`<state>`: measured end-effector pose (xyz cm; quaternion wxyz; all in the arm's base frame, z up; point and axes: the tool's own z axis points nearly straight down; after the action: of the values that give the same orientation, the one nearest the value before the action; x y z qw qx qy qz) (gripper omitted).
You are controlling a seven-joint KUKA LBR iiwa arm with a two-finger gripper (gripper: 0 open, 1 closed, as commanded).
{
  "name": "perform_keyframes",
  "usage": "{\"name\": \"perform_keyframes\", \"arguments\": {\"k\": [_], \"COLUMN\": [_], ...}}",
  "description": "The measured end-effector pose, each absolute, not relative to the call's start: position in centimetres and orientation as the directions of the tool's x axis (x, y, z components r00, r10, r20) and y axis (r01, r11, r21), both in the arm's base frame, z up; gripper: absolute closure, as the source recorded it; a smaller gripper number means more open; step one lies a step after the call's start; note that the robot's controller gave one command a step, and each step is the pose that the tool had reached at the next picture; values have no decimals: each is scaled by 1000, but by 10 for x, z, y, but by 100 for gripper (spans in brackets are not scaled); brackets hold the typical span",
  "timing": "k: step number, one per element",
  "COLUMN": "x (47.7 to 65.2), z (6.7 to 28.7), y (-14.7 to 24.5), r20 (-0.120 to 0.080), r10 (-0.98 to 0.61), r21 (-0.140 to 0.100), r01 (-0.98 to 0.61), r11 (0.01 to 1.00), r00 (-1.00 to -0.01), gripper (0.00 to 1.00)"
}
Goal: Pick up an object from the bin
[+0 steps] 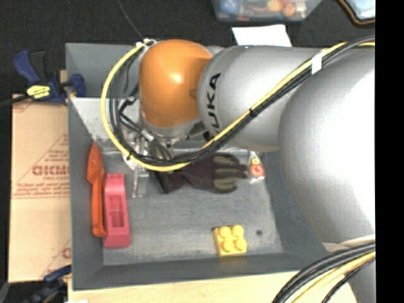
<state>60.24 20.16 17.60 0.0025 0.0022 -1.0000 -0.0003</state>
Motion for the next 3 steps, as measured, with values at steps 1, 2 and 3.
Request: {"name": "perform_keyframes", "arguments": {"k": [1,2,3], "x": [605,613,621], "z": [181,71,162], "y": [201,82,93], "r20": [-3,-3,-18], "r10": [0,-89,-68], "r21": [2,0,8], "r01": [0,-89,-68], "r11": [1000,996,998], "r00": [-1000,-996,-998], "gripper": [0,0,0]}}
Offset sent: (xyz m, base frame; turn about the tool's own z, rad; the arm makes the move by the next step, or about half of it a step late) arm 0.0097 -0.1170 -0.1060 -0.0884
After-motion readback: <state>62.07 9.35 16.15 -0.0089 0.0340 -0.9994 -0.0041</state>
